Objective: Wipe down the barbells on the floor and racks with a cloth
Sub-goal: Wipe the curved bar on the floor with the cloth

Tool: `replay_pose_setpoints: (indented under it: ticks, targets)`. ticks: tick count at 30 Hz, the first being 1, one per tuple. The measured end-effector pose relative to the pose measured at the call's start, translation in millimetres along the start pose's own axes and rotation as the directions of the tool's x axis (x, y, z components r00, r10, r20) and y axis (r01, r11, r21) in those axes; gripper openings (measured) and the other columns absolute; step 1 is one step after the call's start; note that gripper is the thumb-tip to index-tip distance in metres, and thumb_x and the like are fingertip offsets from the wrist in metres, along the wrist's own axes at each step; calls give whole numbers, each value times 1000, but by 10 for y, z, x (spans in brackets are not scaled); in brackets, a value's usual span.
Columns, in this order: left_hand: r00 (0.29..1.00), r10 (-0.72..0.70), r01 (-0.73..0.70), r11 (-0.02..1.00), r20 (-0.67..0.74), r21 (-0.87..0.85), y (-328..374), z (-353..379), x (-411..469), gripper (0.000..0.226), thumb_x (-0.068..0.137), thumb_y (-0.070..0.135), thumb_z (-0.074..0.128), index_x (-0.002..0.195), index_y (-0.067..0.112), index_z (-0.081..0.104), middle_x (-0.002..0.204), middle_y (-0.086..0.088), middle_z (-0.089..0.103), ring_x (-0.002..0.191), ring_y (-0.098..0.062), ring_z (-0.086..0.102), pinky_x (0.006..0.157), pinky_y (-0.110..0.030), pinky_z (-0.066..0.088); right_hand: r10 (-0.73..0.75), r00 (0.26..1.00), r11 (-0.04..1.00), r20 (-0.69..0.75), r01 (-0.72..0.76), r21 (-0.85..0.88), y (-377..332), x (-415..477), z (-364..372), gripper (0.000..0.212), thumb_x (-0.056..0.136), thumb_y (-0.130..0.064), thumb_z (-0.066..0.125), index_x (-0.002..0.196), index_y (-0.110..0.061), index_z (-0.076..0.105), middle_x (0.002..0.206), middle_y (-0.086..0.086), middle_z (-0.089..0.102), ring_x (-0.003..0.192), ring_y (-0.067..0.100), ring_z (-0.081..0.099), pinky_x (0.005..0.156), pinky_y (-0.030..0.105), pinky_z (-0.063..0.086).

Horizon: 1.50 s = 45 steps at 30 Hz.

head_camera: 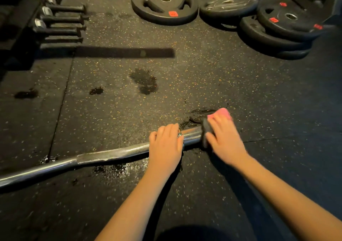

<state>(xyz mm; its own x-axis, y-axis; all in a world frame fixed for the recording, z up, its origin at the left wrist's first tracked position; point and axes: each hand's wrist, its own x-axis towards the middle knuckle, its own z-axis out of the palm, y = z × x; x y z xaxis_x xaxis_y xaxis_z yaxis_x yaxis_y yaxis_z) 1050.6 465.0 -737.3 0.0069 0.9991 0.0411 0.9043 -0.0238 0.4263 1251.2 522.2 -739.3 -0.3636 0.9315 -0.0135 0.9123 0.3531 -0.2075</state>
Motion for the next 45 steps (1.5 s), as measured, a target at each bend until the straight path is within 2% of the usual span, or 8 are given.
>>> replay_pose_setpoints:
  ticks: [5, 10, 14, 24, 28, 32, 40, 45]
  targets:
    - [1000, 30, -30, 999, -9, 16, 22, -35, -119, 36, 95, 32, 49, 128, 19, 51, 129, 6, 54, 116, -19, 48, 96, -38, 33, -207, 977, 978, 51, 208, -32, 31, -110, -27, 55, 92, -35, 41, 143, -15, 42, 143, 3, 45, 133, 20, 38, 113, 35, 26]
    - [998, 38, -38, 999, 47, -6, 9, -127, -152, 42, 96, 35, 48, 136, 23, 44, 139, 11, 44, 126, -16, 38, 103, -35, 24, -90, 995, 996, -32, 91, 15, -221, -75, 61, 52, 94, -35, 30, 131, -8, 55, 131, 5, 54, 127, 25, 46, 110, 36, 28]
    - [997, 29, -29, 1000, 72, 1, -13, -189, -164, 51, 93, 41, 53, 140, 24, 40, 143, 12, 41, 135, -15, 28, 107, -33, 16, -264, 964, 963, 19, 263, 52, -379, -177, 103, 54, 94, -38, 37, 141, -14, 47, 143, 1, 48, 134, 19, 39, 114, 35, 24]
    - [990, -53, 45, 997, 134, 57, -282, -368, -284, 49, 95, 34, 51, 141, 26, 35, 146, 12, 36, 140, -14, 19, 112, -33, 10, 49, 986, 967, -162, -6, 256, -771, 24, 138, 22, 93, -17, 42, 89, -12, 63, 92, 1, 60, 87, 24, 57, 74, 37, 44]
    - [985, -106, 95, 992, 138, 84, -450, -458, -347, 48, 97, 38, 48, 142, 25, 36, 145, 11, 39, 139, -14, 22, 112, -33, 12, 228, 969, 770, -93, -121, 627, -871, 114, -154, 20, 99, -9, 43, 102, -9, 63, 95, -1, 65, 89, 14, 57, 79, 22, 42]
    - [982, -149, 133, 982, 116, 136, -670, -542, -434, 43, 97, 39, 45, 138, 24, 41, 139, 10, 43, 134, -14, 29, 110, -32, 17, -186, 982, 925, 4, 174, 337, -1013, -70, 29, 36, 95, -31, 44, 122, -15, 61, 124, -3, 57, 117, 12, 47, 102, 24, 34]
    - [983, -164, 143, 969, 89, 201, -826, -566, -528, 36, 97, 43, 44, 131, 31, 51, 128, 12, 48, 126, -14, 36, 103, -32, 19, 17, 999, 992, -37, -13, 123, -1243, 315, 175, 24, 100, -23, 46, 92, -6, 59, 93, 12, 58, 88, 32, 55, 77, 39, 40]
    - [986, -152, 130, 960, 72, 247, -823, -568, -531, 35, 95, 43, 48, 127, 30, 56, 123, 9, 48, 121, -17, 36, 101, -34, 19, -307, 949, 946, 75, 313, -86, -1313, 9, 196, 25, 92, -26, 43, 86, -14, 64, 83, 2, 64, 87, 25, 58, 96, 41, 40]
